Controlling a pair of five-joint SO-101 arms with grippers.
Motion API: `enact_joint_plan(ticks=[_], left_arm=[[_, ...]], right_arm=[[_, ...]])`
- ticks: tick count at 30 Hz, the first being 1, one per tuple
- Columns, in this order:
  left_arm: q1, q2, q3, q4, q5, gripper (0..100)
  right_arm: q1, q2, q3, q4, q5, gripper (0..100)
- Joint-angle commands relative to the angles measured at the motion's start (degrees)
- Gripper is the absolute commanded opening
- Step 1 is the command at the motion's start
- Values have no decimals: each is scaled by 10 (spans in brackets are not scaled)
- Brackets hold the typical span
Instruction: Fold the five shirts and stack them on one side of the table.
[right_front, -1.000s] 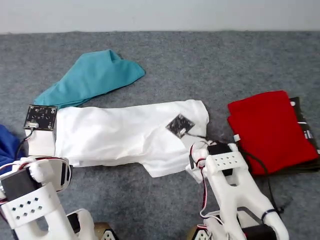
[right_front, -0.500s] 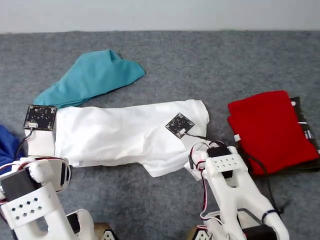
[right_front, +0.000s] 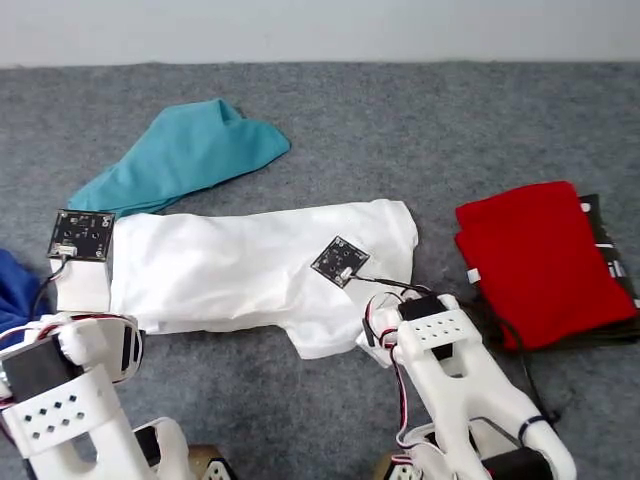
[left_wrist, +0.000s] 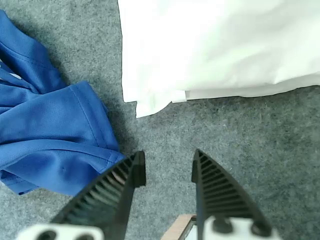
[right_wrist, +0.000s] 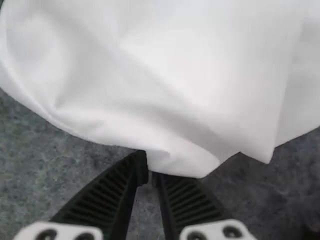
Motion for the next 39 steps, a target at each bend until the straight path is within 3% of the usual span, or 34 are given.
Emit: enact_joint_plan(ticks=[1, 17, 24, 39], left_arm=[[3, -7, -2, -7, -5, 161], [4, -7, -2, -7, -5, 161], [4, -7, 18, -23, -5, 161], [4, -7, 35, -31, -5, 161]], right_arm=[[-3, -7, -55, 29, 2, 10], [0, 13, -140, -17, -33, 10], [1, 126, -155, -146, -94, 11], [1, 302, -351, -147, -123, 116]])
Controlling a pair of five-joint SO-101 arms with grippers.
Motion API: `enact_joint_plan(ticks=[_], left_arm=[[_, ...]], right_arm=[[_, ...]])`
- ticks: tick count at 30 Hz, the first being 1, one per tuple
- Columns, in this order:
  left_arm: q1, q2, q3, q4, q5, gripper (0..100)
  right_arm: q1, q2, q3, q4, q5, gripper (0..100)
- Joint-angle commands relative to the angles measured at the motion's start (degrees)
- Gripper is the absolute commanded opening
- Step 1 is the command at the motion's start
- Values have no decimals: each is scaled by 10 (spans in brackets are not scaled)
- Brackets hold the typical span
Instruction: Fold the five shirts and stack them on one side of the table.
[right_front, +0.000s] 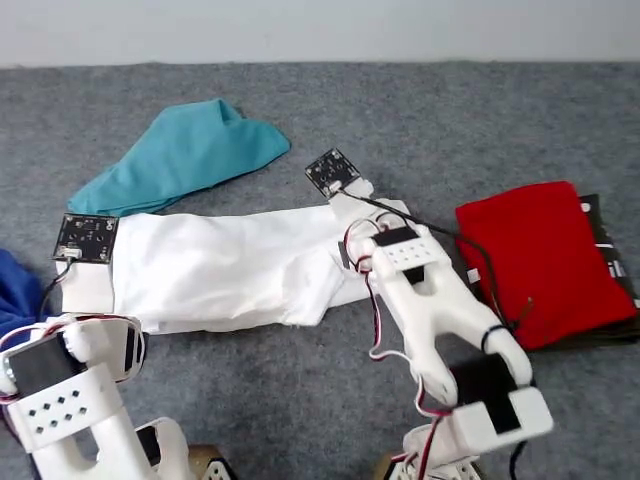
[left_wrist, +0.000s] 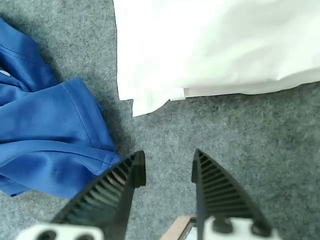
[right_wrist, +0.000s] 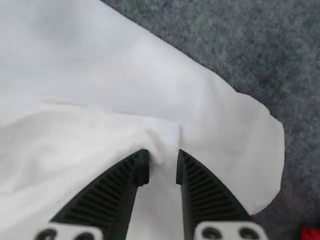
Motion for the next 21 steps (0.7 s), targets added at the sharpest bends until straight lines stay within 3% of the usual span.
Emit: enact_joint_plan(ticks=[1, 8, 14, 21], left_arm=[[4, -6, -2, -8, -5, 161], [4, -6, -2, -8, -5, 161], [4, -6, -2, -8, -5, 161], [4, -6, -2, -8, -5, 161]], right_arm=[[3, 24, -59, -10, -5, 116], [2, 75, -160, 29, -5, 116], [12, 83, -275, 219, -3, 116], [8, 82, -291, 412, 10, 114]])
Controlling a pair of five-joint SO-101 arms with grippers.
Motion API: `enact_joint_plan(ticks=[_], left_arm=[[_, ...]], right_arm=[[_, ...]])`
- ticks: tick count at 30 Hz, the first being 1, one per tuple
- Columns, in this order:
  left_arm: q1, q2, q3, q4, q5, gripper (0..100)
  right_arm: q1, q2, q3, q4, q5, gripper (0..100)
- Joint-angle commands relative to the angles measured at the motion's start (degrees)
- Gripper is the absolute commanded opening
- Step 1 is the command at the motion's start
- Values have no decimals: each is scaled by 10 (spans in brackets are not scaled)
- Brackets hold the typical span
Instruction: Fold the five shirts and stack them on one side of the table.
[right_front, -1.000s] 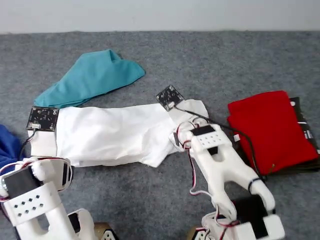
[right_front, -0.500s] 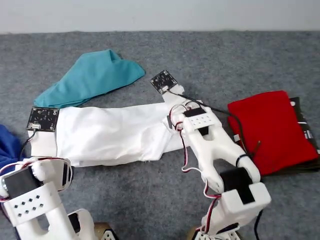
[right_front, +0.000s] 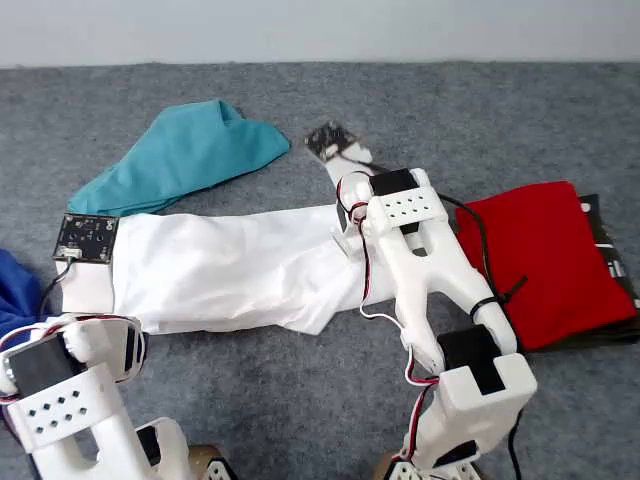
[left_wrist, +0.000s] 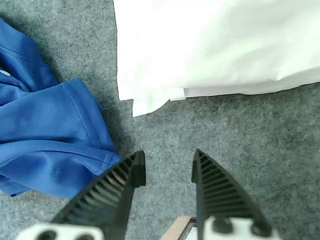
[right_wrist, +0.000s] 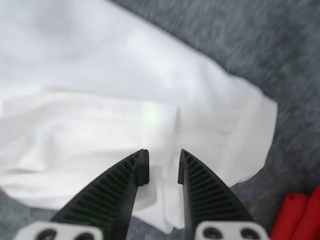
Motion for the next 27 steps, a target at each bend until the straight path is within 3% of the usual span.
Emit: enact_joint_plan(ticks=[1, 5, 16, 24, 27], left_arm=[[4, -6, -2, -8, -5, 161], [4, -6, -2, -8, -5, 161], [4, -6, -2, -8, -5, 161], [4, -6, -2, -8, -5, 161], [4, -6, -2, -8, -5, 161]], right_arm=[[0, -5, -24, 80, 9, 114], [0, -4, -22, 135, 7, 113], [21, -7, 6, 150, 8, 112], [36, -116, 26, 231, 36, 112], [31, -138, 92, 195, 37, 112]])
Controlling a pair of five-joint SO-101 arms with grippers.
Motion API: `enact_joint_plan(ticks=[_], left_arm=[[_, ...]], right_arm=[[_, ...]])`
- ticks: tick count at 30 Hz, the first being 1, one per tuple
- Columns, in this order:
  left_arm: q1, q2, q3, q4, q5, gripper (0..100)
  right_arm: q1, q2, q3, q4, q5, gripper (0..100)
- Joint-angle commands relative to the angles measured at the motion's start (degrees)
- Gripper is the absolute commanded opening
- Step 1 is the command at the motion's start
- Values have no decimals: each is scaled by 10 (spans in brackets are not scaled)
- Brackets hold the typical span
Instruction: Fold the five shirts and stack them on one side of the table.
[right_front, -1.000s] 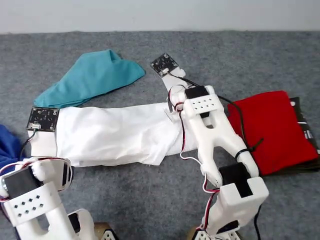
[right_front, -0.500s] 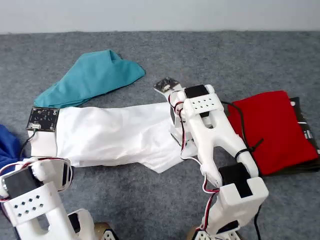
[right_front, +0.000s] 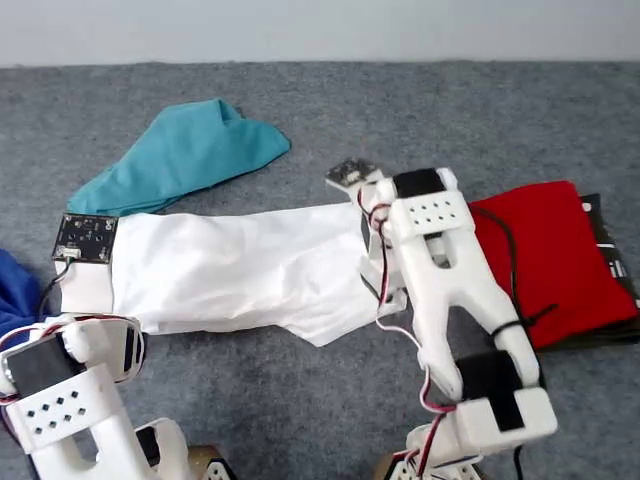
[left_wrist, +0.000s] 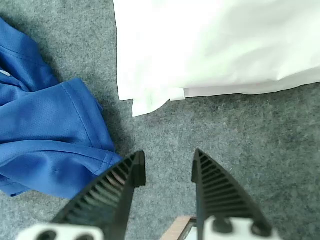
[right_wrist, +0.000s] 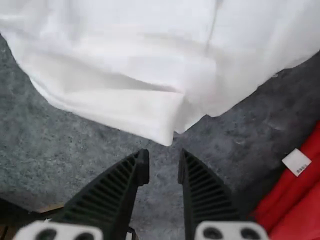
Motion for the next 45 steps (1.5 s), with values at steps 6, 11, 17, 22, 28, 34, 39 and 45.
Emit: enact_joint_plan(ticks=[6, 11, 17, 22, 28, 34, 39, 45], left_arm=[[4, -6, -2, -8, -5, 161], [4, -6, -2, -8, -5, 161], [4, -6, -2, -8, -5, 161], [4, -6, -2, -8, -5, 161], [4, -6, -2, -8, -5, 161], [4, -6, -2, -8, -5, 161], [4, -6, -2, -8, -5, 161], [4, -6, -2, -8, -5, 161]], right_arm=[[-28, -45, 131, -99, 8, 111], [-24, -42, 156, -175, 8, 111], [-26, -42, 180, -251, 11, 79], [-27, -42, 196, -300, 11, 20], [-37, -42, 180, -343, 9, 18], [-62, -29, 180, -394, 9, 19], [-64, 15, 177, -455, 9, 19], [-61, 51, 96, -445, -16, 19]])
